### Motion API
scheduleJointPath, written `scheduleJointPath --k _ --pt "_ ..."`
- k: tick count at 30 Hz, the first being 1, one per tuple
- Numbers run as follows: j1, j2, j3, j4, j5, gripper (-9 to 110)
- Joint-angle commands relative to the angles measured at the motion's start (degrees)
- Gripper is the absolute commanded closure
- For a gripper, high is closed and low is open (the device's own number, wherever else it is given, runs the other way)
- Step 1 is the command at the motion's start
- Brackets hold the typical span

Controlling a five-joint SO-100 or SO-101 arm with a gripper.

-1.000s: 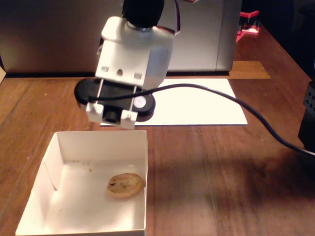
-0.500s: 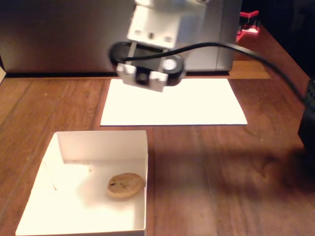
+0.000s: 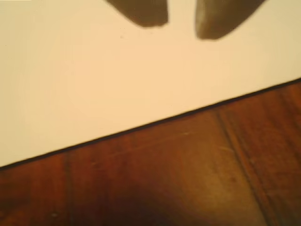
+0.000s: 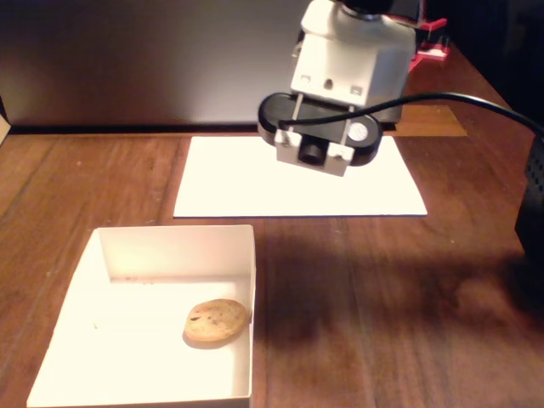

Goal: Grasp a mini cookies block and put it in the white box.

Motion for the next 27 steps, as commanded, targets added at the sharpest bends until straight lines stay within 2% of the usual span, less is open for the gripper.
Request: scheduleJointPath --k 1,12,21,27 --pt "0.18 8.53 2.46 -2.02 0.26 101" --pt "0.09 23.03 20.13 -6.42 -1.49 101" --pt "-0.62 40.52 40.52 -8.96 -4.75 101" --pt "-1.05 46.41 46.76 -10.02 -5.45 101"
